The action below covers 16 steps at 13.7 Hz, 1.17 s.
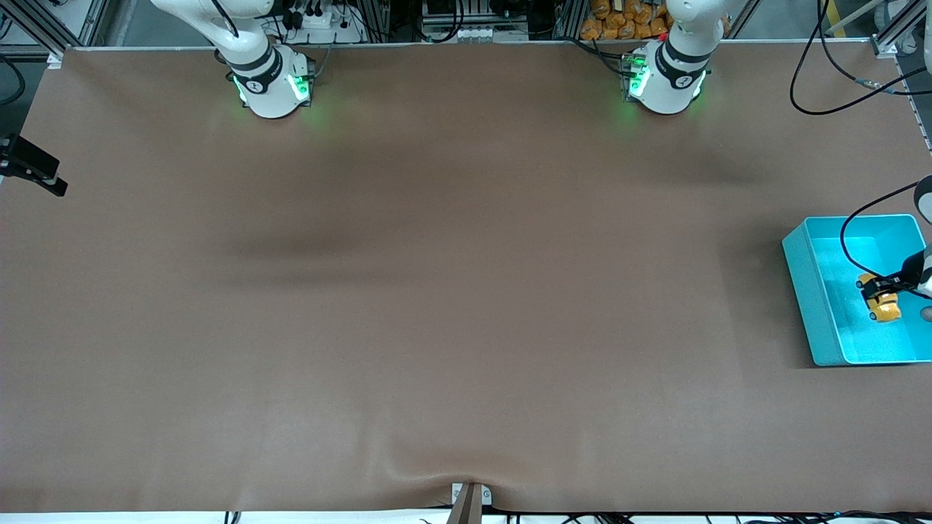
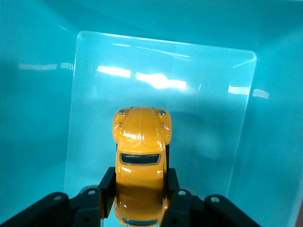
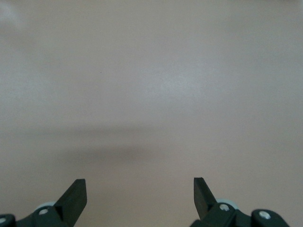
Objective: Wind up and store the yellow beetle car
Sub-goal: 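Carry the car over the cyan bin and lower it inside, then open the left gripper to drop the car into the bin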
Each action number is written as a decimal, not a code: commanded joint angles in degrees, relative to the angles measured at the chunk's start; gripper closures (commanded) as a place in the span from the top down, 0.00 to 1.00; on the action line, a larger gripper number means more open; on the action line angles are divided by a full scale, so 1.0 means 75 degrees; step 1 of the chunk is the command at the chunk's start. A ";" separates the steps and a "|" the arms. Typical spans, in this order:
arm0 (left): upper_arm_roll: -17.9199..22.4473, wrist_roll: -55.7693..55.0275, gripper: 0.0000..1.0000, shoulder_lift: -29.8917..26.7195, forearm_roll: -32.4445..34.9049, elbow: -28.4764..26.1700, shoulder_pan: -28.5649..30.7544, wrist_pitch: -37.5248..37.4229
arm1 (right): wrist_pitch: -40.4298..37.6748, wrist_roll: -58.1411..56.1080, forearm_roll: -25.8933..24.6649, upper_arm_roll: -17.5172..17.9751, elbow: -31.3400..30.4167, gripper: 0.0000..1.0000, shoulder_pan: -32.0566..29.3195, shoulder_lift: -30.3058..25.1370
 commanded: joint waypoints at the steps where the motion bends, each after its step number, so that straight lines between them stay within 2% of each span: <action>1: -0.0099 0.0150 0.00 0.0197 -0.0169 0.0066 0.0076 0.0204 | 0.0040 -0.0063 -0.0104 0.0049 -0.0004 1.00 -0.0003 -0.0075; 13: -0.0088 0.0139 0.00 0.0701 -0.0157 -0.0040 0.0064 0.0333 | 0.0287 0.0054 -0.0080 0.0049 -0.0039 1.00 0.0044 0.0218; 14: -0.0088 0.0139 0.10 0.0747 -0.0157 -0.0040 0.0064 0.0368 | 0.0263 0.0065 -0.0080 0.0049 -0.0051 1.00 0.0021 0.0264; 15: -0.0088 0.0139 0.42 0.0759 -0.0157 -0.0040 0.0064 0.0380 | 0.0240 0.0042 -0.0011 0.0026 -0.0040 1.00 -0.0026 0.0288; 16: -0.0088 0.0139 0.90 0.0760 -0.0157 -0.0040 0.0064 0.0380 | 0.0123 -0.0016 0.0013 0.0003 0.0007 1.00 -0.0072 0.0288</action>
